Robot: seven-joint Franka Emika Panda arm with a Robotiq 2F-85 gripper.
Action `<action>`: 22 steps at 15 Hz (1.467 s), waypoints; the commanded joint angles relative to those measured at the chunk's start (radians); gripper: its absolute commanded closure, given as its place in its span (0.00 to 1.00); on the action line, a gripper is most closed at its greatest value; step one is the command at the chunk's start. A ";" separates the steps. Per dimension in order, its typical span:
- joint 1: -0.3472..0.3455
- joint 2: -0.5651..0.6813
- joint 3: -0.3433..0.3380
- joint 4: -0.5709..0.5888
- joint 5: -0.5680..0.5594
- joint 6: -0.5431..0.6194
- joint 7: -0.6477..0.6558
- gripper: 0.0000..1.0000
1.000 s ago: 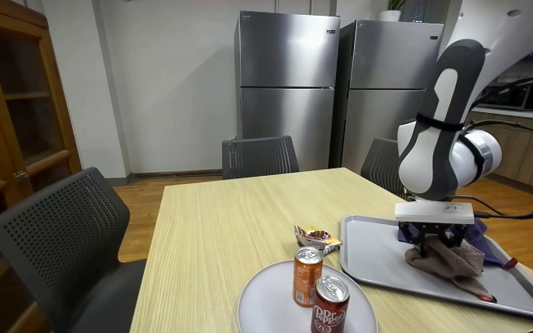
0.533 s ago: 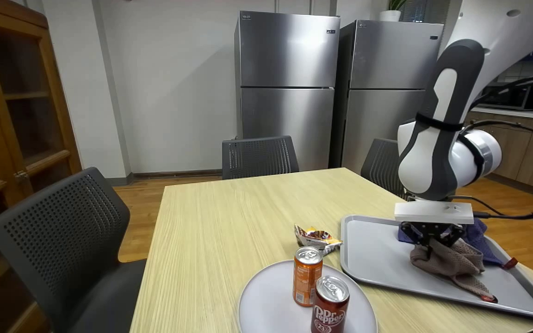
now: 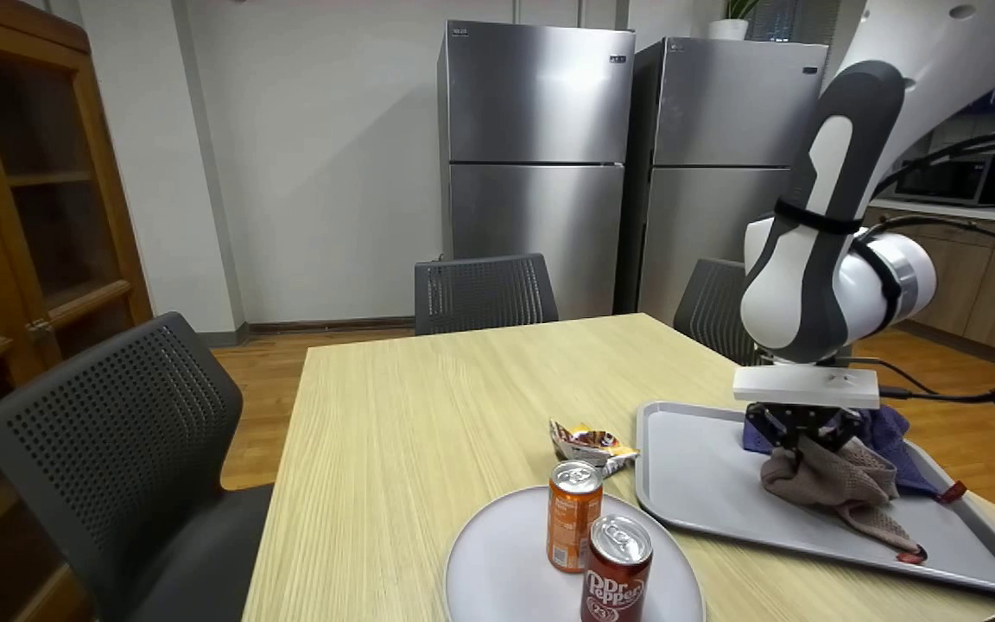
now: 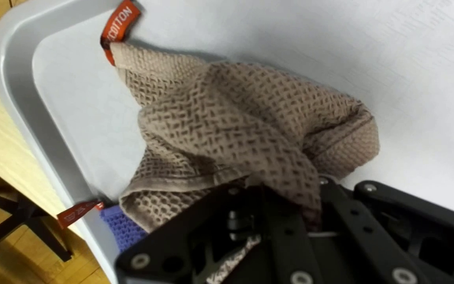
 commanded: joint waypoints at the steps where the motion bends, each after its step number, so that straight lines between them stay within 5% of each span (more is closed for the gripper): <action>1: 0.008 -0.112 -0.009 -0.045 0.017 -0.057 -0.053 0.98; 10: -0.003 -0.312 0.018 -0.097 -0.031 -0.235 -0.038 0.98; 22: -0.049 -0.588 0.193 -0.221 -0.010 -0.401 -0.048 0.98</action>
